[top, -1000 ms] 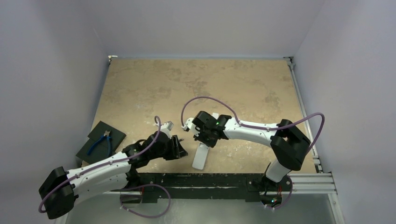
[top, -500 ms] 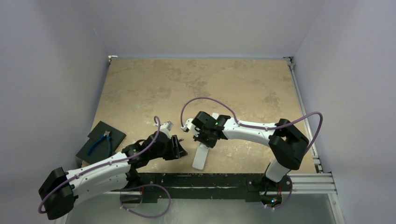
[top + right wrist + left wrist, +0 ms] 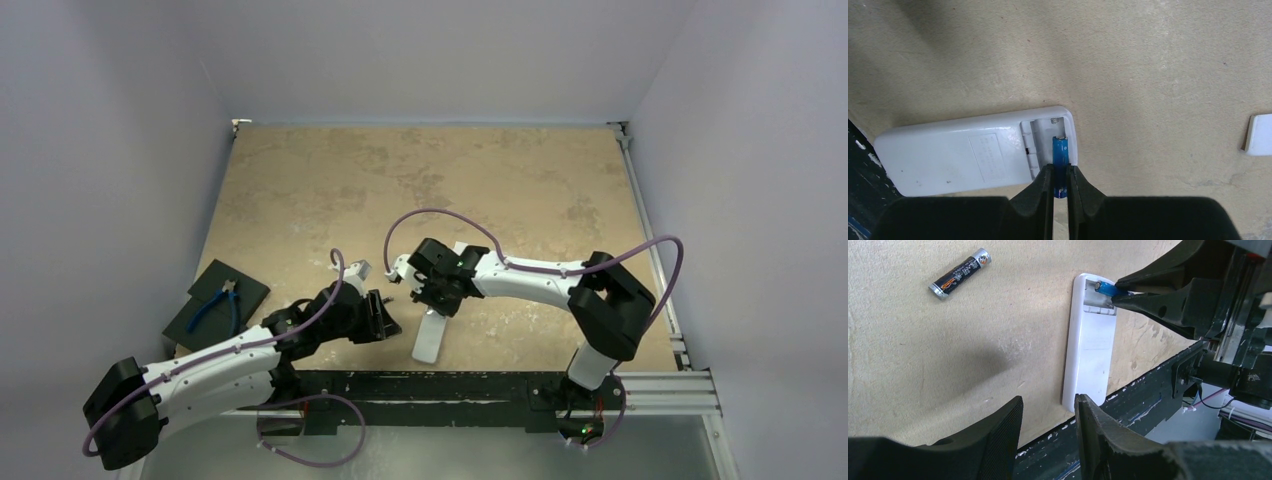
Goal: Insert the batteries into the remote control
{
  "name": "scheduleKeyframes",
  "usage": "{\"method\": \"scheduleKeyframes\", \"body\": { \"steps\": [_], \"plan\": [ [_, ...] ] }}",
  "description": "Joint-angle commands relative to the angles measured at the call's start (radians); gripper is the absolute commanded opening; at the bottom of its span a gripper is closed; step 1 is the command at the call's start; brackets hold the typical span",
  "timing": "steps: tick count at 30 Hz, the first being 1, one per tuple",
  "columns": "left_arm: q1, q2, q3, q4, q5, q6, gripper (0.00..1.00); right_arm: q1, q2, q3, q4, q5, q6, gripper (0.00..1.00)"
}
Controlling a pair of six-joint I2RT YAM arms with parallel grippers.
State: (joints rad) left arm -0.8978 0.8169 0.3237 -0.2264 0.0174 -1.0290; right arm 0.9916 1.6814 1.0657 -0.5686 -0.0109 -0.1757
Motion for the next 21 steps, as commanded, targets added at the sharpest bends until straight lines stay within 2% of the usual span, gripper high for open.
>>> {"method": "scheduleKeyframes", "body": {
  "steps": [1,21],
  "plan": [
    [0.005,-0.001,0.030,0.020,-0.007,0.009,0.43,-0.003,0.000,0.036,0.014,-0.027,-0.021,0.17],
    [0.004,-0.002,0.027,0.025,-0.002,0.005,0.43,-0.002,0.010,0.040,0.021,-0.015,-0.005,0.24]
  ]
}}
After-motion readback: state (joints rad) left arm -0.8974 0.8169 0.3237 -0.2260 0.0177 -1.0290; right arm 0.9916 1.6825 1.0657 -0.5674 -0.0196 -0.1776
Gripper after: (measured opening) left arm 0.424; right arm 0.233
